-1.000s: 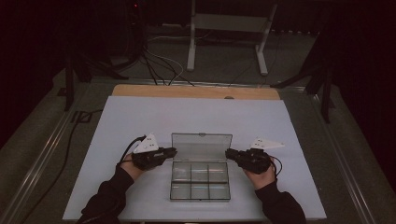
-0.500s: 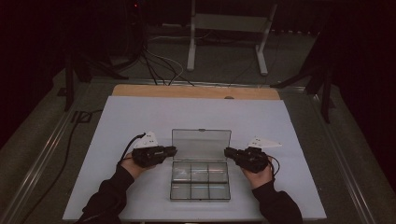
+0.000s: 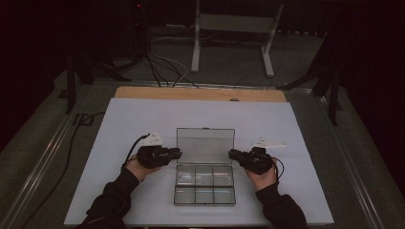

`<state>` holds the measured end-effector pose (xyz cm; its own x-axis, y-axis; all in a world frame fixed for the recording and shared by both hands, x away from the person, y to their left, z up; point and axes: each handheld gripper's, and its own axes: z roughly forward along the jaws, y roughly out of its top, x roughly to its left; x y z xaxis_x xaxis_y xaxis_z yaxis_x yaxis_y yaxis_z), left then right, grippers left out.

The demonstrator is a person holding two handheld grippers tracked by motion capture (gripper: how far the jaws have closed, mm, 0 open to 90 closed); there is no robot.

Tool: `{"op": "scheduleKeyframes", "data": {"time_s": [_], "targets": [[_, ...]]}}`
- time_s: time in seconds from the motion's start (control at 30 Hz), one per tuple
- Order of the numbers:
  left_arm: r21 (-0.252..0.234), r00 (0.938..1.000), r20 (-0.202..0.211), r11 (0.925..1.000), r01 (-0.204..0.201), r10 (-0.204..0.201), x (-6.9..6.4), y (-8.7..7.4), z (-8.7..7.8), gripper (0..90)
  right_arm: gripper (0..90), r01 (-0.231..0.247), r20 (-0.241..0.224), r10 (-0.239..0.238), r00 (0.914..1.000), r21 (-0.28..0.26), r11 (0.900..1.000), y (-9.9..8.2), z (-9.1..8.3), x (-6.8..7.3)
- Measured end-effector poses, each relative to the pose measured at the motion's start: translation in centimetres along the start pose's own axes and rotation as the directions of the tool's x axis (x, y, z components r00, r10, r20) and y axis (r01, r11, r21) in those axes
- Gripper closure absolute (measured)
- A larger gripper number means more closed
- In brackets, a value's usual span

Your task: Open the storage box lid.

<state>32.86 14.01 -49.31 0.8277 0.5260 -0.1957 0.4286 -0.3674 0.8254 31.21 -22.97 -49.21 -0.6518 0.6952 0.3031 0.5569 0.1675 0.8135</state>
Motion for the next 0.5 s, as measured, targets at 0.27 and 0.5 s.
{"op": "scheduleKeyframes", "data": {"time_s": [0.27,0.5], "targets": [[0.018,0.9991,0.007,0.9990,0.042,-0.042,0.28,0.08,0.29,75.6,77.9,-0.034,0.002,0.034,0.9994,0.012,0.9993,0.10,0.41,-0.22],[0.021,0.9972,0.019,0.9972,0.072,-0.072,0.43,0.02,0.53,74.1,76.5,-0.043,0.003,0.043,0.9991,0.018,0.9989,0.09,0.55,-0.27]]}}
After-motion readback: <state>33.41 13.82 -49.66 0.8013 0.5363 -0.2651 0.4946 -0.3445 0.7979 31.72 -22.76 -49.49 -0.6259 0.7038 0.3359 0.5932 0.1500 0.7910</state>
